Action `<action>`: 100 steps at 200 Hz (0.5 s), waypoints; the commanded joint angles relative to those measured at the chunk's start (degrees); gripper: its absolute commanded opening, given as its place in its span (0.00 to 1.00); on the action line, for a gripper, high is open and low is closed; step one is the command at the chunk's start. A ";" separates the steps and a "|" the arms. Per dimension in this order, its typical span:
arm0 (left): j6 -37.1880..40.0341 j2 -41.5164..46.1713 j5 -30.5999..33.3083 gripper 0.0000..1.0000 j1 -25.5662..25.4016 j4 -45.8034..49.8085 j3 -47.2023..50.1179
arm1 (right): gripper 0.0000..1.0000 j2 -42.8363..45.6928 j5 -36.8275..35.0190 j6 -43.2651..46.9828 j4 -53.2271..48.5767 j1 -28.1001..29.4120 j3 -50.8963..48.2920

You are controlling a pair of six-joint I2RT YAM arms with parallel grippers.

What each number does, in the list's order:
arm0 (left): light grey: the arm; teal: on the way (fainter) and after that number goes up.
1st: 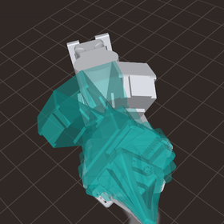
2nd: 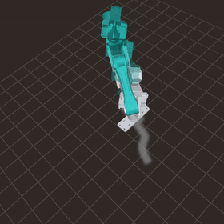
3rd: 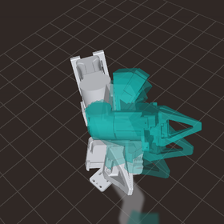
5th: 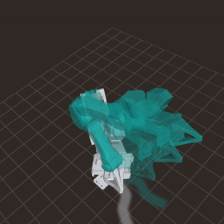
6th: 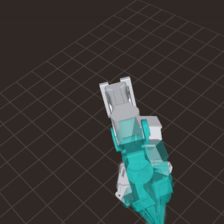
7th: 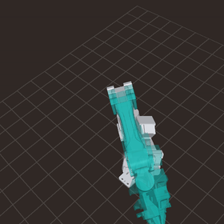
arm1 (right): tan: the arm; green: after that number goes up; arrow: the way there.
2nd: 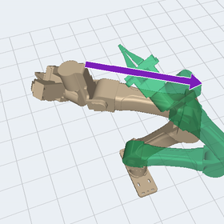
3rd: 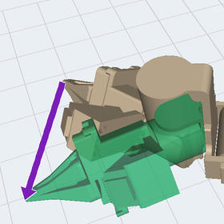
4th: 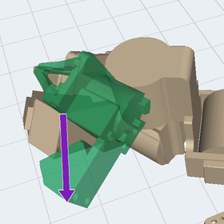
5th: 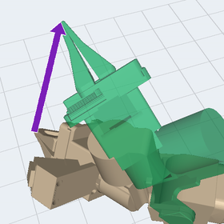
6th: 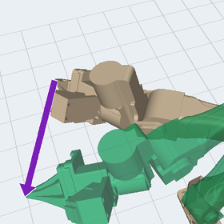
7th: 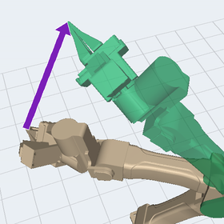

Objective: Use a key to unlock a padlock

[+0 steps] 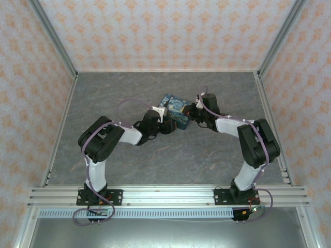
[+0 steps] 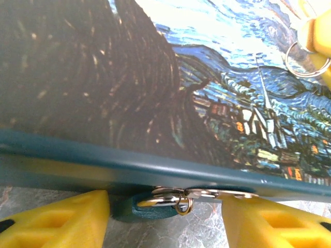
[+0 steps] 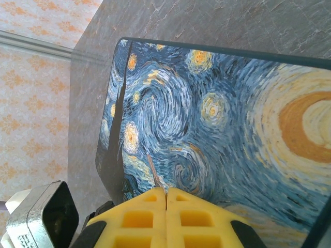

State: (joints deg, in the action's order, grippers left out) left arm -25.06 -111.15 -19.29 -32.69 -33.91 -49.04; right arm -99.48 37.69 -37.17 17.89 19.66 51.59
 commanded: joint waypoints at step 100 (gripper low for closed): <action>-3.18 -2.80 2.59 0.39 -2.62 2.55 -2.89 | 0.00 -0.99 -2.20 1.17 -5.77 -0.02 -3.50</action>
State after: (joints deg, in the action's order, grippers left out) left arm -26.33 -112.64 -18.33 -34.57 -33.12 -50.65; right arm -99.37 37.28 -37.19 18.83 19.55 51.11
